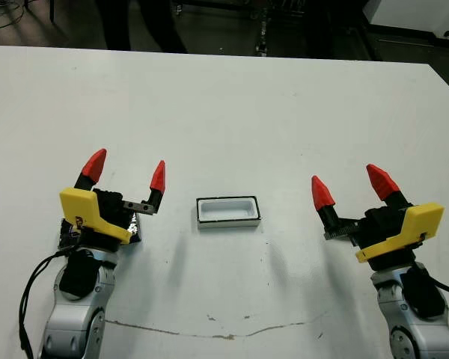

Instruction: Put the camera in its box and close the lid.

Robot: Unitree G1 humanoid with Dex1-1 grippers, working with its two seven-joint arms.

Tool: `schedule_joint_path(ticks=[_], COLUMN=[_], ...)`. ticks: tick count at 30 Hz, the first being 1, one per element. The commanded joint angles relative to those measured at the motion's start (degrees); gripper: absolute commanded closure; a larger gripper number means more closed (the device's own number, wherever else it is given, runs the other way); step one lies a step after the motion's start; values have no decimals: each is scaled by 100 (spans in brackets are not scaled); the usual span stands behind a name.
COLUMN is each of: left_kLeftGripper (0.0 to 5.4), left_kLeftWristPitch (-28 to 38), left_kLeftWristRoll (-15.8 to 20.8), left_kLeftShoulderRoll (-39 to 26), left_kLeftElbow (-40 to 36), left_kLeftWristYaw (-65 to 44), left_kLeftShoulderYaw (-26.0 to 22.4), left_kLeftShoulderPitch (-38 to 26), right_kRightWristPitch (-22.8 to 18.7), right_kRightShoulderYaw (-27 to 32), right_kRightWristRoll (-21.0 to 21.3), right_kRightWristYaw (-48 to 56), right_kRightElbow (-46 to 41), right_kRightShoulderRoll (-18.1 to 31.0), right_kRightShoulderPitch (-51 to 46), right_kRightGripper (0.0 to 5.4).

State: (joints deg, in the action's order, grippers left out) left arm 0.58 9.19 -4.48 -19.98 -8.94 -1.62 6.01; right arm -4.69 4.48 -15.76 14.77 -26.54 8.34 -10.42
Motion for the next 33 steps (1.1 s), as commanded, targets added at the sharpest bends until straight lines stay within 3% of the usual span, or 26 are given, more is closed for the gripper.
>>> schedule_joint_path(ticks=[1, 9, 16, 21, 25, 33], left_kLeftGripper=[1, 1, 1, 1, 1, 1], left_kLeftWristPitch=[-32, -60, -89, -66, -35, -22], left_kLeftWristRoll=[-20, -7, -31, -24, -37, -61], left_kLeftShoulderRoll=[-41, -13, -35, -55, -54, -25], left_kLeftElbow=[-7, -7, -54, -40, -4, 16], left_kLeftWristYaw=[-14, 6, 12, 5, 1, 16], left_kLeftShoulderYaw=[0, 16, 40, -1, -5, 8], left_kLeftShoulderPitch=[27, 34, 57, 64, 66, 71], right_kRightWristPitch=[-38, -42, -121, -95, -419, -911], right_kRightShoulderYaw=[10, -10, 342, 993, 1342, 731], right_kRightWristRoll=[11, 44, -367, -780, -1175, -1064], right_kRightWristYaw=[-1, -4, 212, 1148, 2037, 3754], right_kRightElbow=[-7, -3, -1, 331, 996, 2003], right_kRightShoulderRoll=[55, 64, 287, 1355, 2346, 3711], right_kRightShoulderPitch=[-38, -75, 44, 649, 1355, 2467], right_kRightGripper=[0, 0, 0, 0, 0, 0])
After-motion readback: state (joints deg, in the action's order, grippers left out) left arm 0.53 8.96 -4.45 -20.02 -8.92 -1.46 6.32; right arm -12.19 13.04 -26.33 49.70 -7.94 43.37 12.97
